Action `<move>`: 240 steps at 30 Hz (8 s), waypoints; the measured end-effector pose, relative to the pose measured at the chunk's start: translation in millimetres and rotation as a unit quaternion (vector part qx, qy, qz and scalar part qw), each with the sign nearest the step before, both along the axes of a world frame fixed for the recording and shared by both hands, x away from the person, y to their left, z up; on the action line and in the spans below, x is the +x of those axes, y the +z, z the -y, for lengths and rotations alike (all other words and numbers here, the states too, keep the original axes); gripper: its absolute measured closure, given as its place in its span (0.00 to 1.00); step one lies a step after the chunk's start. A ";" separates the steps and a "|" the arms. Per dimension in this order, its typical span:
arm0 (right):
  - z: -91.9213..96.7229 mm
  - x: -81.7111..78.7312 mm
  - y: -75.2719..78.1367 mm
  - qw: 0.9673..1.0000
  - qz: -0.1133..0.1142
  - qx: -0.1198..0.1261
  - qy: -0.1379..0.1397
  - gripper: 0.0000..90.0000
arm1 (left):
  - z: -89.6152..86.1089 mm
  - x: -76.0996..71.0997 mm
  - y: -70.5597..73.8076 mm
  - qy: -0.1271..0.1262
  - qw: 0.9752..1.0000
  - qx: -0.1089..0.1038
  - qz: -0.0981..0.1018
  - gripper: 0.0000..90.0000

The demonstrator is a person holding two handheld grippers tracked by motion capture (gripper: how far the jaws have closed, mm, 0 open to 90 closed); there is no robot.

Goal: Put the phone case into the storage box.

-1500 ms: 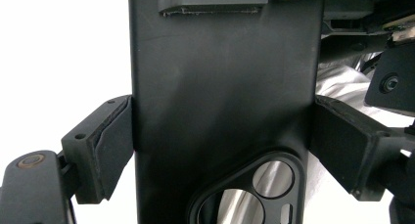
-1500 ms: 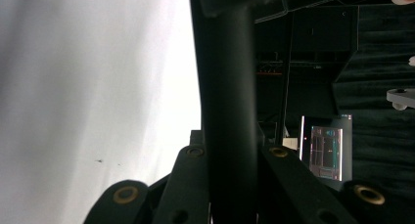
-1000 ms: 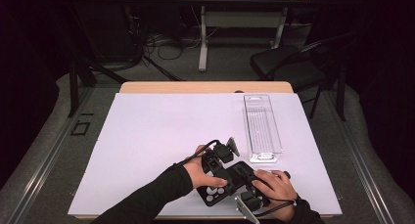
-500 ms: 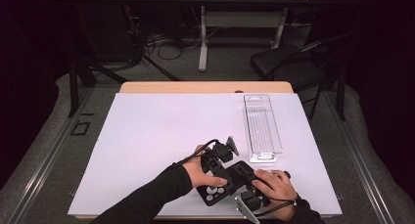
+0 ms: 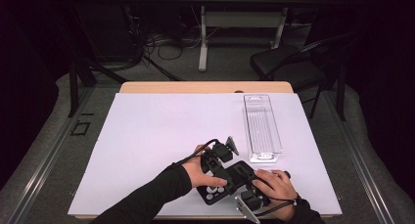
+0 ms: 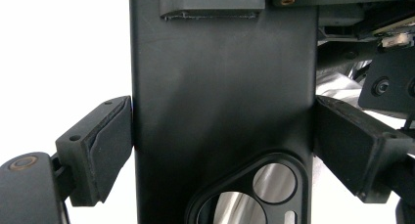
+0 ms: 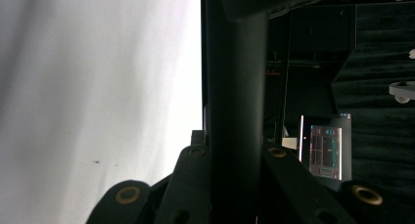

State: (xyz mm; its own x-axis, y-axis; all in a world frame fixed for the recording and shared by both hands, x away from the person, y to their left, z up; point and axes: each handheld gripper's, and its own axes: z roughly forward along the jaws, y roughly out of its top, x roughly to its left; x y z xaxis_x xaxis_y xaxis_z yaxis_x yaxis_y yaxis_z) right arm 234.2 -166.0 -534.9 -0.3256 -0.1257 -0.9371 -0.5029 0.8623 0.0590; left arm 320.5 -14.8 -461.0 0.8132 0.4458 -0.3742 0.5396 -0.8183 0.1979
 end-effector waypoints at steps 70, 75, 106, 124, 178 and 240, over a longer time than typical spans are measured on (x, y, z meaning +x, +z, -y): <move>5.6 1.9 2.4 0.999 -0.030 0.012 -0.009 0.98 | -90.8 16.3 16.5 0.097 0.990 -0.051 0.083 0.18; 5.5 3.2 4.7 0.999 -0.048 0.020 -0.011 0.98 | -95.9 16.8 16.1 0.101 0.989 -0.050 0.095 0.19; 10.0 21.6 21.1 0.920 -0.329 0.204 -0.053 0.98 | -128.8 18.0 10.1 0.123 0.981 -0.067 0.133 0.26; 19.5 42.6 20.4 0.814 -0.455 0.351 -0.077 0.99 | -123.5 15.6 6.9 0.126 0.977 -0.103 0.137 0.30; 12.1 53.6 9.0 0.735 -0.527 0.423 -0.057 0.98 | -105.9 6.8 20.9 0.067 0.950 -0.230 0.201 0.55; 10.3 52.1 7.0 0.740 -0.536 0.407 -0.020 0.99 | -97.0 13.1 16.1 -0.005 0.933 -0.312 0.180 0.75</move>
State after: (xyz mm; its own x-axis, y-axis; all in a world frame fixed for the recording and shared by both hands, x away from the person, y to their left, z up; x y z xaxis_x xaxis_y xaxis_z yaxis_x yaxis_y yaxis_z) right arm 286.3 -176.3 -527.9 -0.9244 0.3677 0.1017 0.2339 0.3356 0.9125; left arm 333.5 82.3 -444.9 0.9393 0.2238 -0.2601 0.3391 -0.4884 0.8041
